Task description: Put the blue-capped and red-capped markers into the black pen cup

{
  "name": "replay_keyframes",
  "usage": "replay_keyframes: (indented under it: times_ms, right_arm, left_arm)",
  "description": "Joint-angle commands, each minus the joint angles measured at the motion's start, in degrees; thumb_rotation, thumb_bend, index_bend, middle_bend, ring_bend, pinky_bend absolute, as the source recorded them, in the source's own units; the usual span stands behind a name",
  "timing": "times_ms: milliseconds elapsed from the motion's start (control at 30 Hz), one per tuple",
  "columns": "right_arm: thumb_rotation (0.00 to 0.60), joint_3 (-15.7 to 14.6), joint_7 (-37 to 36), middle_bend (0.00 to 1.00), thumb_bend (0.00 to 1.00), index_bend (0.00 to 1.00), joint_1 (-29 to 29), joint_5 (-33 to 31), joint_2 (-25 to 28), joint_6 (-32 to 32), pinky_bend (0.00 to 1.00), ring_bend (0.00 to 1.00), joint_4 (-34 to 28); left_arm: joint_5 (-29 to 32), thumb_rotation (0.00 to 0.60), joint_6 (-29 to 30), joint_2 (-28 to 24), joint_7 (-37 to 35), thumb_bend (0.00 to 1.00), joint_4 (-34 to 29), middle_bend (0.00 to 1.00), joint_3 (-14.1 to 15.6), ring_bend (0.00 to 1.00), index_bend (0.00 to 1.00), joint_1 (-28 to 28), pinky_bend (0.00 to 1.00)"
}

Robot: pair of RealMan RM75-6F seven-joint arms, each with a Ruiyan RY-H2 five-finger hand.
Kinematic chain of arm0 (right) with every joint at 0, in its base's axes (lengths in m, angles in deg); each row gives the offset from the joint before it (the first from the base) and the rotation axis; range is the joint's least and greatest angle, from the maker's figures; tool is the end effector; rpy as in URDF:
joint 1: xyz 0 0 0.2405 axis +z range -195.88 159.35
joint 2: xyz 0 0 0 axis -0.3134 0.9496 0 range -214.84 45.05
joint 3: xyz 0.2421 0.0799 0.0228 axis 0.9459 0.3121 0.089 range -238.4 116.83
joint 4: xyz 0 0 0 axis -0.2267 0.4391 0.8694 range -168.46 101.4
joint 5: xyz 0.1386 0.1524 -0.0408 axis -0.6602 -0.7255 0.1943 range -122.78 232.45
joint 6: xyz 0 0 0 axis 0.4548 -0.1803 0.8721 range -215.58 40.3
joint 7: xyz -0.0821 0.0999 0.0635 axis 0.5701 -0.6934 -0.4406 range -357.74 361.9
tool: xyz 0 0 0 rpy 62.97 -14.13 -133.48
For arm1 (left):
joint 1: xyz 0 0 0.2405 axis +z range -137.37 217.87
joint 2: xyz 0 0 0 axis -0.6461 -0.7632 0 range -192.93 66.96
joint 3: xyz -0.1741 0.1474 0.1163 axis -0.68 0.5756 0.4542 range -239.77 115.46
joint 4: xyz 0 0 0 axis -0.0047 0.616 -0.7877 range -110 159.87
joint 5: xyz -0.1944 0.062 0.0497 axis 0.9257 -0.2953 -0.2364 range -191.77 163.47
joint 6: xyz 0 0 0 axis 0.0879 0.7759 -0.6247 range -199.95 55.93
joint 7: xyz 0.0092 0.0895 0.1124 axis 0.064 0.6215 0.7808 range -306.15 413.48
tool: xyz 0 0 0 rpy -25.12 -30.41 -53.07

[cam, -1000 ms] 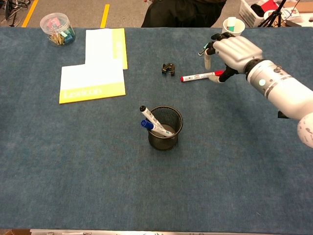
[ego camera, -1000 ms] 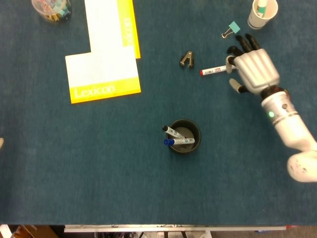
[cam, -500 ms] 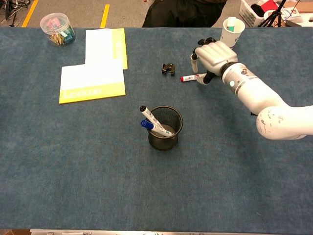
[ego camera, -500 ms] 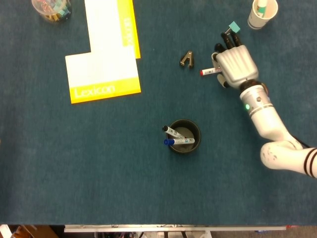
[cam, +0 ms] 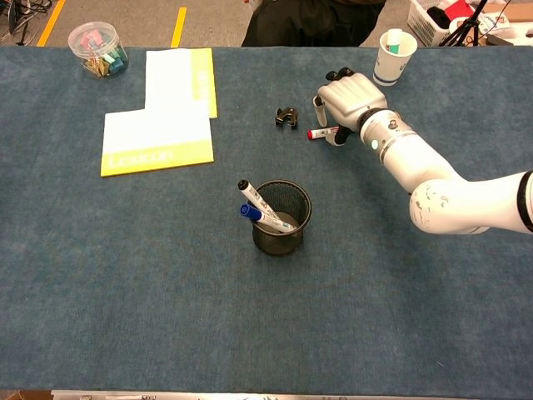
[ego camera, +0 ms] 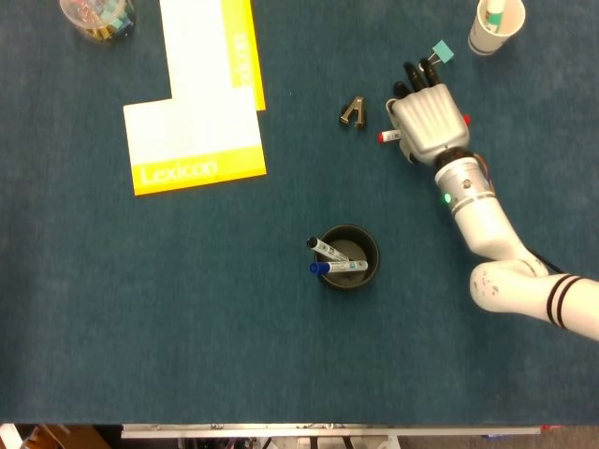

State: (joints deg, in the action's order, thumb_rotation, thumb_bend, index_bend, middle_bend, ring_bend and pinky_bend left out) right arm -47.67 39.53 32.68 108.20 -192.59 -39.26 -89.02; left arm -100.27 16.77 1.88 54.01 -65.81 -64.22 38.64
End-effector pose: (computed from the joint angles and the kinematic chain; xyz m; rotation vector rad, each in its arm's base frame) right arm -0.1497 -0.3956 -0.0873 1.8685 -0.7070 0.5975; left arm -0.3220 0.1603 0.1640 -1.3318 -0.8813 -0.8805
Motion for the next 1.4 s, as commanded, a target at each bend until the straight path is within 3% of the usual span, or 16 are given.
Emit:
replay_keyframes:
  times_ms: [33,733,1033,1267,1400]
  right_arm:
    - [0.600,0.1,0.3,0.29,0.25,0.52,0.2,-0.2,-0.2,-0.1,0.01,0.03,0.3]
    - [0.600,0.4,4.9,0.29,0.26,0.52,2.0,-2.7,-2.9,-1.1,0.01,0.03,4.3]
    - [0.600,0.6,6.8,0.29,0.33,0.56,1.7,-4.6,-2.5,-0.8,0.01,0.03,3.0]
    - [0.600,1.2,3.5,0.30,0.36,0.59,0.3,-3.7,-0.2,0.4,0.01,0.04,-0.9]
    - [0.600,1.5,-1.2,0.30,0.36,0.60,-1.7,-0.8,4.4,2.6,0.01,0.04,-8.8]
  left_arm:
    - [0.1,0.600,0.0,0.0,0.0,0.15,0.0,0.18,0.0,0.17,0.18,0.0,0.14]
    - [0.5,0.600,-0.2,0.2,0.3,0.15,0.2,0.18,-0.2,0.17,0.18,0.1,0.14]
    - [0.3,0.600,0.1,0.2,0.0,0.15,0.4,0.18,-0.2,0.17,0.18,0.2,0.14]
    - [0.3,0.600,0.1,0.2,-0.1,0.15,0.5,0.18,-0.1,0.17,0.18,0.3,0.14]
    - [0.2,0.600,-0.1,0.2,0.0,0.15,0.4,0.18,-0.2,0.17,0.18,0.1,0.14]
